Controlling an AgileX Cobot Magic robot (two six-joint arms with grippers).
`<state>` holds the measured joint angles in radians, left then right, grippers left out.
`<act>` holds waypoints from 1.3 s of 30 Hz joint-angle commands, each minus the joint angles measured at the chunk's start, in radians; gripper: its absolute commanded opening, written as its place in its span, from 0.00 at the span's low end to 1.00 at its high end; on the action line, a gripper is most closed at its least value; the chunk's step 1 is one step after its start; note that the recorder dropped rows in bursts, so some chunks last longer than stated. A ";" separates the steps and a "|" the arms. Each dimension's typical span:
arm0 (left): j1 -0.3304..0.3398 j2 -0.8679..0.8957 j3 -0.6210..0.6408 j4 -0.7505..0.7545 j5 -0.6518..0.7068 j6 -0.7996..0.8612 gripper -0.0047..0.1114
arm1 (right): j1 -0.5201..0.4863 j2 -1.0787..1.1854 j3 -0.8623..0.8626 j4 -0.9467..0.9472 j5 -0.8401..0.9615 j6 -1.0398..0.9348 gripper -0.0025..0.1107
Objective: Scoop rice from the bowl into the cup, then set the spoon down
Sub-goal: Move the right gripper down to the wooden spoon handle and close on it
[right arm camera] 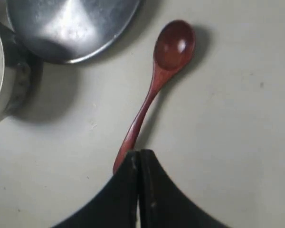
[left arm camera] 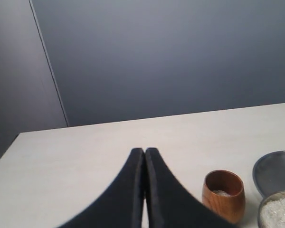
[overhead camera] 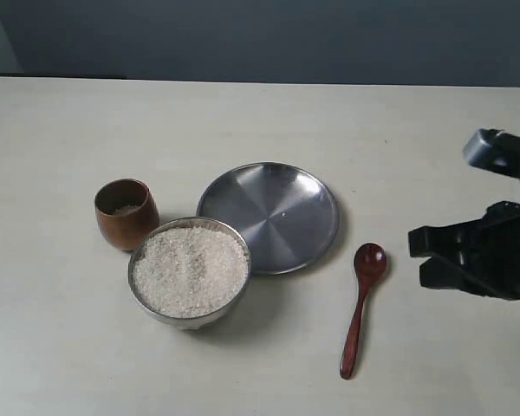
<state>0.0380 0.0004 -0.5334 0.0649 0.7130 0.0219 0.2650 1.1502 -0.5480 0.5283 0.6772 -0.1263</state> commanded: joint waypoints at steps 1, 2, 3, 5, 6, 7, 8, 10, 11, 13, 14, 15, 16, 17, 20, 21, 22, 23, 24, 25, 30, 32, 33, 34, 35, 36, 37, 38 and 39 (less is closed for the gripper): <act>0.002 0.000 -0.004 0.042 -0.026 -0.006 0.04 | 0.072 0.079 -0.005 0.096 -0.055 -0.001 0.02; 0.002 0.000 -0.004 0.042 -0.026 -0.006 0.04 | 0.094 0.094 -0.005 0.116 -0.076 0.002 0.02; 0.002 0.000 -0.004 0.042 -0.026 -0.006 0.04 | 0.112 0.105 -0.005 0.123 -0.092 0.018 0.02; 0.002 0.000 -0.004 0.042 -0.026 -0.006 0.04 | 0.157 0.134 -0.005 0.125 -0.126 0.070 0.02; 0.002 0.000 -0.004 0.042 -0.026 -0.006 0.04 | 0.179 0.149 -0.005 0.125 -0.136 0.090 0.02; 0.002 0.000 -0.004 0.042 -0.026 -0.006 0.04 | 0.201 0.162 -0.005 0.125 -0.150 0.114 0.02; 0.002 0.000 -0.004 0.042 -0.026 -0.006 0.04 | 0.226 0.174 -0.005 0.125 -0.169 0.137 0.02; 0.002 0.000 -0.004 0.042 -0.026 -0.006 0.04 | 0.265 0.194 -0.005 0.118 -0.218 0.178 0.02; 0.002 0.000 -0.004 0.042 -0.026 -0.006 0.04 | 0.285 0.206 -0.005 0.109 -0.242 0.205 0.02; 0.002 0.000 -0.004 0.042 -0.026 -0.006 0.04 | 0.312 0.227 -0.005 0.094 -0.284 0.242 0.02; 0.002 0.000 -0.004 0.042 -0.024 -0.006 0.04 | 0.325 0.242 -0.005 0.079 -0.301 0.266 0.02; 0.002 0.000 -0.004 0.042 -0.019 -0.006 0.04 | 0.331 0.251 -0.005 0.071 -0.311 0.284 0.02; 0.002 0.000 -0.004 0.042 -0.011 -0.006 0.04 | 0.334 0.261 -0.005 0.062 -0.316 0.292 0.02; 0.002 0.000 -0.004 0.042 -0.007 -0.006 0.04 | 0.337 0.272 -0.005 0.055 -0.318 0.301 0.02; 0.002 0.000 -0.004 0.047 -0.005 -0.006 0.04 | 0.342 0.294 -0.005 0.014 -0.313 0.311 0.02; 0.002 0.000 -0.004 0.048 -0.005 -0.004 0.04 | 0.342 0.302 -0.005 -0.002 -0.311 0.313 0.02; 0.002 0.000 -0.004 0.054 -0.005 -0.004 0.04 | 0.342 0.304 -0.005 -0.016 -0.311 0.318 0.02; 0.002 0.000 -0.004 0.064 -0.005 -0.004 0.04 | 0.342 0.308 -0.005 -0.039 -0.311 0.321 0.02; 0.002 0.000 -0.004 0.068 -0.005 -0.004 0.04 | 0.342 0.308 -0.005 -0.053 -0.311 0.321 0.02; 0.002 0.000 -0.004 0.072 -0.005 -0.004 0.04 | 0.342 0.308 -0.005 -0.072 -0.308 0.321 0.05; 0.002 0.000 -0.004 0.072 -0.005 -0.004 0.04 | 0.342 0.308 -0.005 -0.097 -0.293 0.333 0.37; 0.002 0.000 -0.004 0.072 -0.005 -0.004 0.04 | 0.342 0.308 -0.005 -0.101 -0.295 0.350 0.37; 0.002 0.000 -0.004 0.068 -0.005 -0.004 0.04 | 0.342 0.308 -0.005 -0.101 -0.297 0.364 0.37; 0.002 0.000 -0.004 0.068 -0.005 -0.004 0.04 | 0.342 0.309 -0.005 -0.101 -0.304 0.377 0.37; 0.002 0.000 -0.004 0.068 -0.005 -0.004 0.04 | 0.342 0.316 -0.005 -0.101 -0.311 0.400 0.37; 0.002 0.000 -0.004 0.068 -0.005 -0.004 0.04 | 0.342 0.330 -0.005 -0.101 -0.313 0.421 0.37; 0.002 0.000 -0.004 0.068 -0.005 -0.004 0.04 | 0.342 0.346 -0.005 -0.101 -0.313 0.427 0.37; 0.002 0.000 -0.004 0.068 -0.005 -0.004 0.04 | 0.342 0.382 -0.005 -0.101 -0.313 0.434 0.37; 0.002 0.000 -0.004 0.068 -0.005 -0.004 0.04 | 0.342 0.409 -0.005 -0.101 -0.315 0.434 0.37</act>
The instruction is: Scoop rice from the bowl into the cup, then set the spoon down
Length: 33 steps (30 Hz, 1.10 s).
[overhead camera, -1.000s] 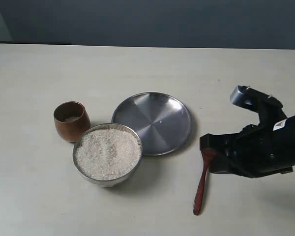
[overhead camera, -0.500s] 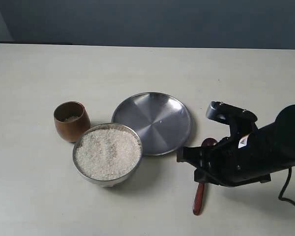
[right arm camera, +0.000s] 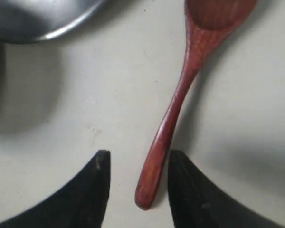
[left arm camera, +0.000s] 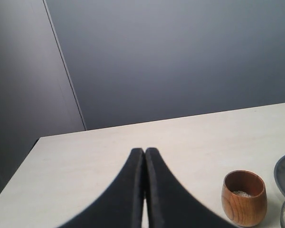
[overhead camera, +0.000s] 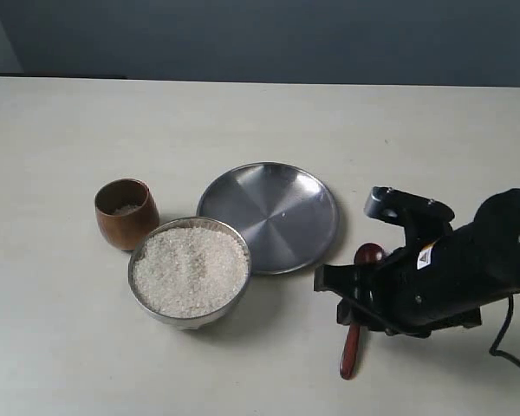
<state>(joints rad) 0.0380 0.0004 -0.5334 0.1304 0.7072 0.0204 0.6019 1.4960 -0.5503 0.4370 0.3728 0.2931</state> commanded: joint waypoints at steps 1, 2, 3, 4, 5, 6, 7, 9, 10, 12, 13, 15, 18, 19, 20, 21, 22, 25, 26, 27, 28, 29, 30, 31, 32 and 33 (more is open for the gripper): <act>0.002 0.000 -0.004 0.003 0.001 -0.002 0.04 | 0.005 0.080 -0.003 -0.010 -0.016 0.015 0.37; 0.002 0.000 -0.004 0.003 0.001 -0.002 0.04 | 0.005 0.095 -0.003 -0.010 -0.022 0.015 0.37; 0.002 0.000 -0.004 0.003 0.001 -0.002 0.04 | 0.005 0.106 -0.003 -0.010 -0.030 0.015 0.37; 0.002 0.000 -0.004 0.003 0.001 -0.002 0.04 | 0.005 0.116 -0.003 -0.010 -0.037 0.018 0.37; 0.002 0.000 -0.004 0.003 0.001 -0.002 0.04 | 0.005 0.123 -0.003 -0.010 -0.047 0.020 0.37; 0.002 0.000 -0.004 0.003 0.001 -0.002 0.04 | 0.005 0.130 -0.003 -0.010 -0.056 0.023 0.37; 0.002 0.000 -0.004 0.003 0.001 -0.002 0.04 | 0.005 0.139 -0.003 -0.006 -0.065 0.023 0.37; 0.002 0.000 -0.004 0.003 0.001 -0.002 0.04 | 0.005 0.149 -0.003 0.003 -0.072 0.023 0.37; 0.002 0.000 -0.004 0.003 0.001 -0.002 0.04 | 0.005 0.151 -0.003 0.005 -0.075 0.023 0.37; 0.002 0.000 -0.004 0.003 0.001 -0.002 0.04 | 0.005 0.154 -0.003 0.005 -0.075 0.023 0.37; 0.002 0.000 -0.004 0.001 0.001 -0.002 0.04 | 0.005 0.154 -0.003 0.003 -0.075 0.023 0.37; 0.002 0.000 -0.004 0.001 0.001 -0.002 0.04 | 0.005 0.154 -0.003 -0.003 -0.062 0.023 0.36; 0.002 0.000 -0.004 0.001 0.001 -0.002 0.04 | 0.005 0.154 -0.003 -0.045 -0.023 0.023 0.26; 0.002 0.000 -0.004 0.001 0.001 -0.002 0.04 | 0.005 0.154 -0.003 -0.066 -0.006 0.023 0.22; 0.002 0.000 -0.004 0.001 0.001 -0.002 0.04 | 0.005 0.154 -0.003 -0.086 0.009 0.023 0.18; 0.002 0.000 -0.004 0.001 0.001 -0.002 0.04 | 0.005 0.154 -0.003 -0.105 0.017 0.029 0.16; 0.002 0.000 -0.004 0.001 0.001 -0.002 0.04 | 0.005 0.154 -0.003 -0.131 0.027 0.043 0.15; 0.002 0.000 -0.004 0.000 0.003 -0.002 0.04 | 0.005 0.154 -0.003 -0.231 0.077 0.104 0.15; 0.002 0.000 -0.004 0.000 0.003 -0.002 0.04 | 0.005 0.154 -0.003 -0.288 0.098 0.137 0.15; 0.002 0.000 -0.004 0.000 0.003 -0.002 0.04 | 0.005 0.151 -0.003 -0.343 0.118 0.178 0.16; 0.002 0.000 -0.004 0.000 0.003 -0.002 0.04 | 0.005 0.146 -0.003 -0.415 0.142 0.235 0.18; 0.002 0.000 -0.004 0.000 0.003 -0.002 0.04 | 0.005 0.138 -0.003 -0.486 0.168 0.289 0.20; 0.002 0.000 -0.004 0.000 0.004 -0.002 0.04 | 0.005 0.133 -0.003 -0.532 0.187 0.323 0.22; 0.002 0.000 -0.004 -0.002 0.004 -0.002 0.04 | 0.005 0.122 -0.003 -0.579 0.215 0.353 0.26; 0.002 0.000 -0.004 -0.002 0.004 -0.002 0.04 | 0.005 0.115 -0.003 -0.598 0.234 0.355 0.29; 0.002 0.000 -0.004 -0.002 0.004 -0.002 0.04 | 0.005 0.109 -0.003 -0.619 0.249 0.355 0.31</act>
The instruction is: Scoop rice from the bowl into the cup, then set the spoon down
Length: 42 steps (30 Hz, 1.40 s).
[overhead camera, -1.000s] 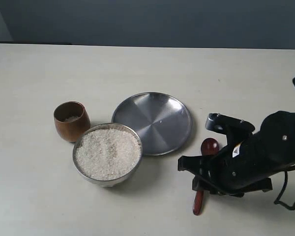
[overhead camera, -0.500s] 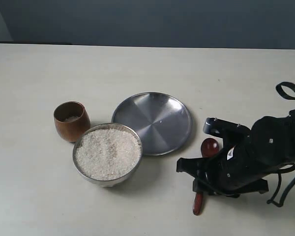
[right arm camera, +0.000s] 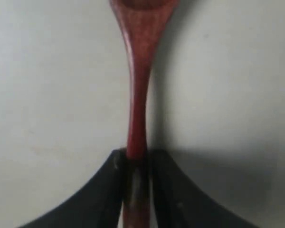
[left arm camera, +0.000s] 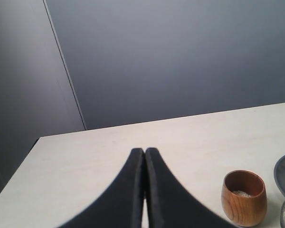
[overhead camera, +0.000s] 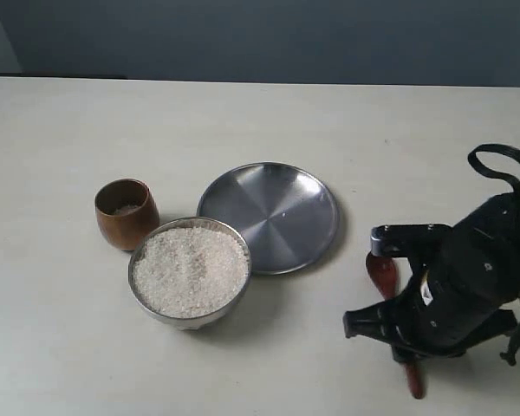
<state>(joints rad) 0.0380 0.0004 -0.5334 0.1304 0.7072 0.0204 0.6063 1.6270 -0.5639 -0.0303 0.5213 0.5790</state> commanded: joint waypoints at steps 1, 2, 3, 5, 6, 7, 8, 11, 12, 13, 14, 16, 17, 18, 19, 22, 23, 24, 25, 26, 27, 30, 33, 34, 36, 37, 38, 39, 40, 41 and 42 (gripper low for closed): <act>0.002 0.000 -0.004 -0.001 0.007 -0.002 0.04 | 0.000 -0.029 0.010 -0.169 0.114 0.069 0.34; 0.002 0.000 -0.004 -0.001 0.007 -0.002 0.04 | 0.000 -0.034 0.010 -0.180 0.124 0.069 0.36; 0.002 0.000 -0.004 -0.001 0.007 -0.002 0.04 | 0.000 -0.037 0.010 -0.184 0.133 0.069 0.37; 0.002 0.000 -0.004 -0.001 0.010 -0.002 0.04 | 0.000 -0.039 0.010 -0.187 0.139 0.069 0.37; 0.002 0.000 -0.004 -0.001 0.010 -0.002 0.04 | 0.000 -0.039 0.010 -0.187 0.141 0.069 0.37; 0.002 0.000 -0.004 -0.001 0.010 -0.002 0.04 | 0.000 -0.039 0.010 -0.187 0.141 0.069 0.37; 0.002 0.000 -0.004 -0.001 0.010 -0.002 0.04 | 0.000 -0.039 0.010 -0.187 0.141 0.069 0.37; 0.002 0.000 -0.004 -0.001 0.012 -0.002 0.04 | 0.000 -0.039 0.010 -0.191 0.151 0.064 0.37; 0.002 0.000 -0.004 -0.001 0.012 -0.002 0.04 | 0.000 -0.039 0.010 -0.196 0.149 0.064 0.37; 0.002 0.000 -0.004 -0.001 0.012 -0.002 0.04 | 0.000 -0.039 0.010 -0.200 0.149 0.064 0.37; 0.002 0.000 -0.004 -0.001 0.012 -0.002 0.04 | 0.000 -0.039 0.010 -0.203 0.144 0.064 0.37; 0.002 0.000 -0.004 -0.001 0.012 -0.002 0.04 | 0.000 -0.039 0.010 -0.205 0.137 0.064 0.32; 0.002 0.000 -0.004 -0.001 0.012 -0.002 0.04 | 0.000 -0.039 0.010 -0.205 0.132 0.064 0.28; 0.002 0.000 -0.004 -0.001 0.012 -0.002 0.04 | 0.000 -0.039 0.010 -0.205 0.123 0.064 0.22; 0.002 0.000 -0.004 -0.001 0.012 -0.002 0.04 | 0.000 -0.039 0.010 -0.205 0.115 0.058 0.17; 0.002 0.000 -0.004 -0.001 0.012 -0.002 0.04 | 0.000 -0.039 0.010 -0.203 0.100 0.042 0.02; 0.002 0.000 -0.004 -0.001 0.012 -0.002 0.04 | 0.000 -0.039 0.010 -0.203 0.100 0.028 0.02; 0.002 0.000 -0.004 -0.001 0.012 -0.002 0.04 | 0.000 -0.039 0.010 -0.203 0.100 0.015 0.02; 0.002 0.000 -0.004 -0.001 0.012 -0.002 0.04 | 0.000 -0.039 0.010 -0.203 0.100 0.006 0.02; 0.002 0.000 -0.004 -0.001 0.012 -0.002 0.04 | 0.000 -0.039 0.010 -0.203 0.104 -0.012 0.02; 0.002 0.000 -0.004 -0.001 0.012 -0.002 0.04 | 0.000 -0.039 0.010 -0.203 0.111 -0.019 0.02; 0.002 0.000 -0.004 -0.001 0.012 -0.002 0.04 | 0.000 -0.039 0.010 -0.205 0.133 -0.064 0.02; 0.002 0.000 -0.004 0.001 0.012 -0.002 0.04 | 0.000 -0.039 0.010 -0.207 0.156 -0.107 0.02; 0.002 0.000 -0.004 0.001 0.012 -0.002 0.04 | 0.000 -0.039 0.010 -0.213 0.161 -0.112 0.02; 0.002 0.000 -0.004 0.001 0.012 -0.002 0.04 | 0.000 -0.039 0.010 -0.216 0.161 -0.116 0.02; 0.002 0.000 -0.004 0.001 0.012 -0.002 0.04 | 0.000 -0.039 0.010 -0.216 0.161 -0.116 0.02; 0.002 0.000 -0.004 0.001 0.012 -0.002 0.04 | 0.000 -0.039 0.010 -0.216 0.156 -0.116 0.02; 0.002 0.000 -0.004 0.001 0.012 -0.002 0.04 | 0.000 -0.039 0.010 -0.216 0.153 -0.116 0.02; 0.002 0.000 -0.004 0.001 0.010 -0.002 0.04 | 0.000 -0.039 0.010 -0.216 0.145 -0.116 0.02; 0.002 0.000 -0.004 0.001 0.010 -0.002 0.04 | 0.000 -0.039 0.010 -0.216 0.142 -0.116 0.02; 0.002 0.000 -0.004 0.001 0.010 -0.002 0.04 | 0.000 -0.039 0.010 -0.216 0.139 -0.116 0.02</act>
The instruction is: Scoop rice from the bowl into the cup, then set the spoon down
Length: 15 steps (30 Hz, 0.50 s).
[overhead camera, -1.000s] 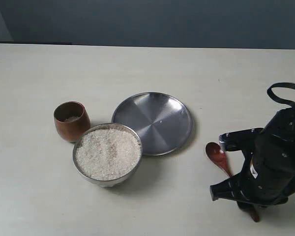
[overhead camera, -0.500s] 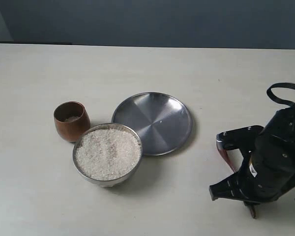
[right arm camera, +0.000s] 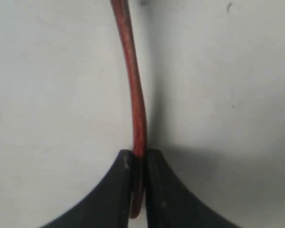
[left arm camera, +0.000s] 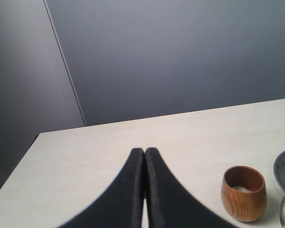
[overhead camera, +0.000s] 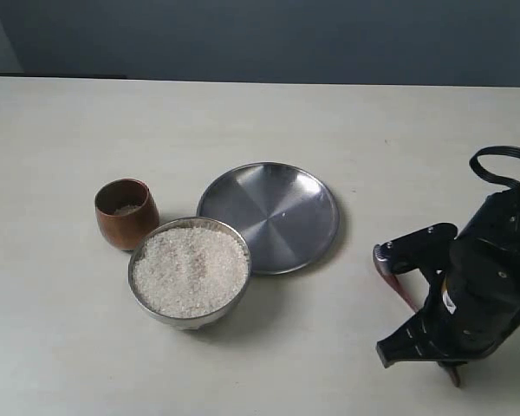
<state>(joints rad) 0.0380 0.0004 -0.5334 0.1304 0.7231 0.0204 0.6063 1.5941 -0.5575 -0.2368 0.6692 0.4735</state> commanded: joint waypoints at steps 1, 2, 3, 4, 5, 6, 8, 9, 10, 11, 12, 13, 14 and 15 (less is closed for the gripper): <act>0.002 0.000 -0.004 0.001 -0.006 -0.002 0.04 | 0.000 -0.006 0.004 -0.009 -0.009 -0.010 0.03; 0.002 0.000 -0.004 0.001 -0.006 -0.002 0.04 | 0.000 -0.006 0.004 -0.009 -0.013 -0.010 0.07; 0.002 0.000 -0.004 0.001 -0.006 -0.002 0.04 | 0.000 -0.006 0.004 -0.009 -0.017 -0.010 0.12; 0.002 0.000 -0.004 0.001 -0.006 -0.002 0.04 | 0.000 -0.006 0.004 -0.009 -0.017 -0.010 0.18; 0.002 0.000 -0.004 0.001 -0.006 -0.002 0.04 | 0.000 -0.006 0.004 -0.009 -0.017 -0.010 0.25; 0.002 0.000 -0.004 0.001 -0.006 -0.002 0.04 | 0.000 -0.006 0.004 -0.009 -0.017 -0.010 0.31; 0.002 0.000 -0.004 0.001 -0.006 -0.002 0.04 | 0.000 -0.006 0.004 -0.009 -0.017 -0.010 0.38; 0.002 0.000 -0.004 0.001 -0.006 -0.002 0.04 | 0.000 -0.006 0.004 -0.009 -0.017 -0.010 0.38; 0.002 0.000 -0.004 0.001 -0.006 -0.002 0.04 | 0.000 -0.006 0.004 -0.009 -0.021 -0.010 0.38; 0.002 0.000 -0.004 0.001 -0.006 -0.002 0.04 | 0.000 -0.006 0.004 -0.007 -0.024 -0.010 0.37; 0.002 0.000 -0.004 0.001 -0.006 -0.002 0.04 | 0.000 -0.006 0.004 -0.005 -0.033 -0.010 0.36; 0.002 0.000 -0.004 0.001 -0.006 -0.002 0.04 | 0.000 -0.006 0.004 -0.005 -0.043 -0.012 0.35; 0.002 0.000 -0.004 0.001 -0.006 -0.002 0.04 | 0.000 -0.006 0.004 -0.005 -0.050 -0.023 0.35; 0.002 0.000 -0.004 0.001 -0.006 -0.002 0.04 | 0.000 -0.006 0.004 -0.005 -0.056 -0.037 0.34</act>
<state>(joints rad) 0.0380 0.0004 -0.5334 0.1304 0.7231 0.0204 0.6063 1.5941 -0.5575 -0.2368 0.6348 0.4622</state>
